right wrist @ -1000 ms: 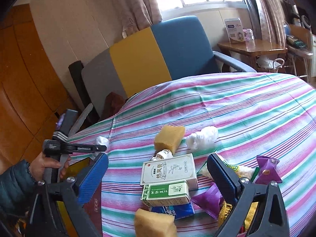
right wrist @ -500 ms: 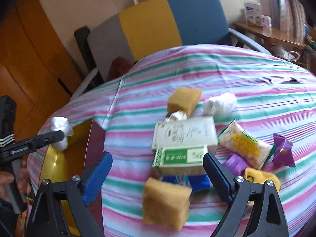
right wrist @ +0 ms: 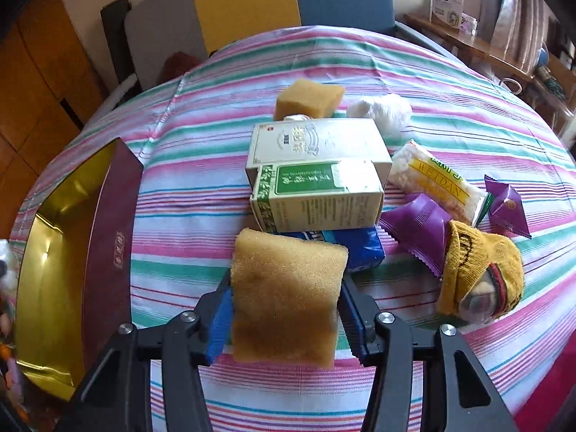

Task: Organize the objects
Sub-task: 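Carry the bundle over the gold tray and open the left tool while the right tool grasps a yellow sponge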

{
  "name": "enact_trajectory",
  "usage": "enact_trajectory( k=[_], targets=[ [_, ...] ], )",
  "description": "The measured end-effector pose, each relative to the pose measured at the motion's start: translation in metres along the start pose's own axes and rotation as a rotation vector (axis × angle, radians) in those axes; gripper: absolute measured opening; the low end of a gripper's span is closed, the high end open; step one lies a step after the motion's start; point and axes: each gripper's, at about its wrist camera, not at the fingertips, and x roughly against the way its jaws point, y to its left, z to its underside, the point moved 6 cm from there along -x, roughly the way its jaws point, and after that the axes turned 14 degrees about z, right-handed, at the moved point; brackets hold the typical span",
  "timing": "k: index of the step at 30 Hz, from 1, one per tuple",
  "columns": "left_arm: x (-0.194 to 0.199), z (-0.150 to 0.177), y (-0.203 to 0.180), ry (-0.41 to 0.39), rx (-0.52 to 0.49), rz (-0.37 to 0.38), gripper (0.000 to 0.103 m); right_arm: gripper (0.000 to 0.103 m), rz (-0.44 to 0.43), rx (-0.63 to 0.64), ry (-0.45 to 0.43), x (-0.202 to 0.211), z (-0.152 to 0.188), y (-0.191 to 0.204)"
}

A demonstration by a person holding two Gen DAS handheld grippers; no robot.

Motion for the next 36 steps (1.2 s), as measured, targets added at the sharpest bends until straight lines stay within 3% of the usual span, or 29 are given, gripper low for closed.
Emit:
enact_trajectory(
  k=[4, 15, 25, 31, 36],
  targets=[
    [-0.005, -0.008, 0.024, -0.005, 0.018, -0.032, 0.036, 0.053, -0.001, 0.031, -0.008, 0.0, 0.001, 0.002],
    [-0.059, -0.052, 0.043, 0.035, -0.002, -0.112, 0.036, 0.054, 0.012, 0.071, -0.014, -0.002, 0.001, 0.009],
    [-0.086, -0.068, 0.053, 0.069, 0.003, -0.188, 0.041, 0.054, 0.012, 0.077, -0.02, -0.003, 0.0, 0.01],
    [-0.06, -0.069, 0.041, 0.03, -0.046, -0.202, 0.045, 0.054, 0.018, 0.083, -0.022, -0.004, 0.0, 0.011],
    [-0.019, -0.046, 0.033, -0.032, -0.051, -0.188, 0.045, 0.054, 0.027, 0.088, -0.028, -0.004, -0.001, 0.012]
  ],
)
